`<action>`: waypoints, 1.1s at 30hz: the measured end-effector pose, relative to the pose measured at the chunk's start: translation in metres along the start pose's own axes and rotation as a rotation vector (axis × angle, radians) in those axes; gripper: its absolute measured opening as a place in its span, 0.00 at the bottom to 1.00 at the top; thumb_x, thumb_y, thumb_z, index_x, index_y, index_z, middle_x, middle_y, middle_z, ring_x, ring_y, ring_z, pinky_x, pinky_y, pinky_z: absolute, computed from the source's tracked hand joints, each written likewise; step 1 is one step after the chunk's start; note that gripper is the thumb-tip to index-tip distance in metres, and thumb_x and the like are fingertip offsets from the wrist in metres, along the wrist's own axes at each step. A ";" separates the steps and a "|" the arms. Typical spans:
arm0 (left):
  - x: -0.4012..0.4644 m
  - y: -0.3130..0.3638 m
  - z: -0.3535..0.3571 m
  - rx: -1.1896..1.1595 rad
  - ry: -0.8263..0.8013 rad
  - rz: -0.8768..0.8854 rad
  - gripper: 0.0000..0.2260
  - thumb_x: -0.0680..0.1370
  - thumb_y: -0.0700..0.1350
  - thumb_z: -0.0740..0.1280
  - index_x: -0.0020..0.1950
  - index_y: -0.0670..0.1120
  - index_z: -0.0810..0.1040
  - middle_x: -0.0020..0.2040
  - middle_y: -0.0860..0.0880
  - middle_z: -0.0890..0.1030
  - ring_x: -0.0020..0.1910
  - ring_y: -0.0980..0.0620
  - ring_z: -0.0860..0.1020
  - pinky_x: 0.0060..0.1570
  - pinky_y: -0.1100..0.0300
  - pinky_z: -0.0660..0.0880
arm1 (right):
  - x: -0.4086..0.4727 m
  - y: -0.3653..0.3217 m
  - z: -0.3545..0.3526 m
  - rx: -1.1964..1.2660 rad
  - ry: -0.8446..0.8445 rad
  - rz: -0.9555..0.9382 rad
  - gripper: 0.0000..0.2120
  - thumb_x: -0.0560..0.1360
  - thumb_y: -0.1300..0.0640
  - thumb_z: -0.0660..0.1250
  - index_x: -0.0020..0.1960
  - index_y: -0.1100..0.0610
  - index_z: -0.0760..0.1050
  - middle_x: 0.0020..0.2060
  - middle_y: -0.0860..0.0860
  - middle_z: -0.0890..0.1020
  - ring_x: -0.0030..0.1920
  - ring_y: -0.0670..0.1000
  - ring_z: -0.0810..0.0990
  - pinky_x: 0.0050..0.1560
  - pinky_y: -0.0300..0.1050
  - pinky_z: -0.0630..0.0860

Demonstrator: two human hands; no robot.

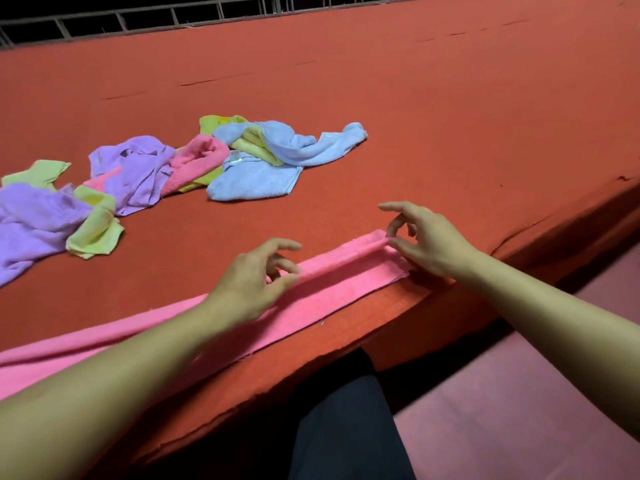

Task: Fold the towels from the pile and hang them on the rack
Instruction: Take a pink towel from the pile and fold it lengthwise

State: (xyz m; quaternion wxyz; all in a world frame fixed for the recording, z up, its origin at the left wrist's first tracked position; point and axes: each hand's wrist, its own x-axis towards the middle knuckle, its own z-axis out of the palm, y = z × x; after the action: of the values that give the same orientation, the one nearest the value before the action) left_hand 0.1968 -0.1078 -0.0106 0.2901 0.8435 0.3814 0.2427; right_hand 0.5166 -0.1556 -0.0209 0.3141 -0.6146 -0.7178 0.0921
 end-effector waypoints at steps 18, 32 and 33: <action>-0.028 0.016 0.031 0.407 -0.201 0.101 0.16 0.75 0.51 0.71 0.62 0.58 0.75 0.49 0.62 0.84 0.53 0.60 0.78 0.57 0.56 0.75 | -0.042 0.000 0.004 -0.211 0.009 -0.015 0.20 0.73 0.57 0.70 0.64 0.46 0.76 0.40 0.37 0.81 0.42 0.49 0.73 0.45 0.51 0.77; -0.077 -0.005 -0.040 -0.044 0.098 -0.075 0.16 0.75 0.39 0.69 0.53 0.61 0.76 0.45 0.63 0.84 0.41 0.58 0.80 0.43 0.67 0.75 | 0.006 -0.133 0.051 0.037 0.013 -0.077 0.17 0.74 0.61 0.67 0.61 0.49 0.78 0.36 0.39 0.79 0.36 0.42 0.74 0.42 0.36 0.69; -0.090 -0.012 -0.049 -0.035 0.119 -0.094 0.16 0.75 0.39 0.69 0.53 0.60 0.76 0.45 0.63 0.84 0.42 0.58 0.80 0.43 0.67 0.75 | 0.011 -0.150 0.062 0.074 -0.017 -0.104 0.17 0.74 0.61 0.67 0.61 0.49 0.78 0.36 0.40 0.79 0.35 0.41 0.75 0.41 0.35 0.69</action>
State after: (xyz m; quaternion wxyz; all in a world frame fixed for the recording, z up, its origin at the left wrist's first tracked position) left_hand 0.1064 -0.1570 -0.0002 0.2927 0.8036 0.4327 0.2850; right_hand 0.3569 -0.1633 0.0120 0.3346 -0.5638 -0.7474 0.1075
